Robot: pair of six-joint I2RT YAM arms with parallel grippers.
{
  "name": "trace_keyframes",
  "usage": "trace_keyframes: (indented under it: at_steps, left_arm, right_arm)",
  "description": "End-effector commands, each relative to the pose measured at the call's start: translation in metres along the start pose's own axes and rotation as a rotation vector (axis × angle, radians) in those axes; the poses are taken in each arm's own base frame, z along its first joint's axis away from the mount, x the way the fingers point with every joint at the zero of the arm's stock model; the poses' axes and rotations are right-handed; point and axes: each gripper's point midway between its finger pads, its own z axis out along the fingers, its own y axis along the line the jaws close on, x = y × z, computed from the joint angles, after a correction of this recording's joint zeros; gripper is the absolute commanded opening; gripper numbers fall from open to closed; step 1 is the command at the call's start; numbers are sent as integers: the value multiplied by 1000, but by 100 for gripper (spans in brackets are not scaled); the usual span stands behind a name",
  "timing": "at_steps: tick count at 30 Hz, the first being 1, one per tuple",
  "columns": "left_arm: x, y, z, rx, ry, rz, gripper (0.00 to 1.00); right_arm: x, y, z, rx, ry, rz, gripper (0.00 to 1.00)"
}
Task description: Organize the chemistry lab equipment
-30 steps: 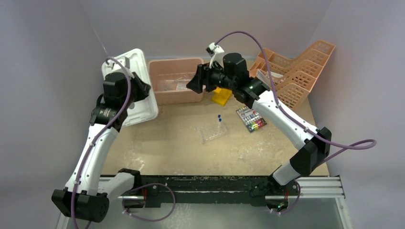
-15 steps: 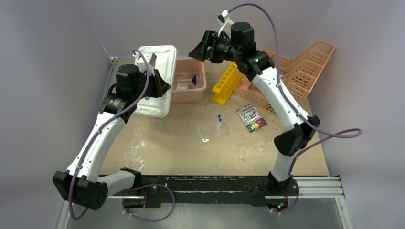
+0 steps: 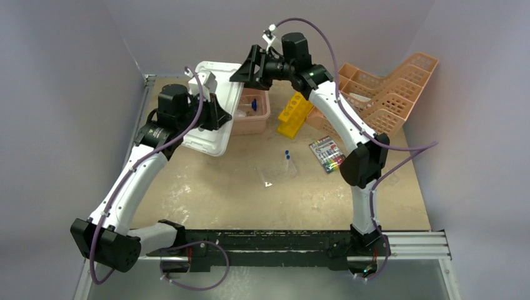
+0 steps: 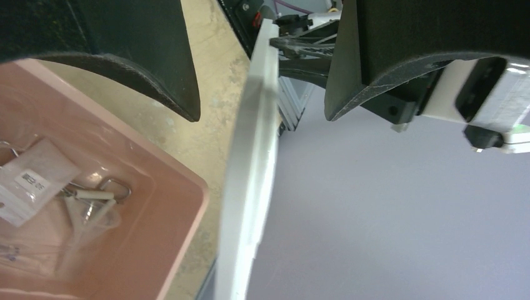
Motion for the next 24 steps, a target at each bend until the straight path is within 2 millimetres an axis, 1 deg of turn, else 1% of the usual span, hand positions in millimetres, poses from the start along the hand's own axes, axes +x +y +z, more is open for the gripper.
trace_keyframes:
  at_steps: [1,5,8,11,14,15,17,19,21,22,23,24]
  left_arm:
    - [-21,-15,-3,61,-63,80,0]
    - [-17,-19,-4,82,-48,100,0]
    - [-12,-20,-4,98,-30,127,0]
    - [-7,-19,-5,101,-15,141,0]
    - [-5,-19,-4,102,-8,143,0]
    - [-5,-19,-4,103,-9,141,2]
    - [-8,-21,-4,106,-18,127,16]
    - [-15,-23,-5,108,-45,103,36]
    - [-31,-25,-6,93,-105,54,52]
    - [-40,-23,-7,69,-141,20,59]
    - [-49,-21,-8,40,-170,-22,63]
    - [-57,-19,-9,20,-192,-64,65]
  right_arm:
    - [-15,45,-15,-139,-40,-18,72]
    - [-17,30,-7,-113,-38,40,62]
    - [-22,21,-5,-93,-61,35,50]
    - [-25,19,-9,-87,-80,38,37]
    - [-28,21,-15,-97,-99,52,21]
    - [-30,21,-17,-99,-111,54,17]
    - [-34,22,-23,-105,-144,53,12]
    - [-42,22,-31,-115,-191,48,10]
    - [-51,25,-44,-143,-249,38,9]
    - [-56,26,-52,-155,-279,36,9]
    - [-63,27,-60,-168,-313,31,9]
    - [-71,33,-73,-191,-353,16,9]
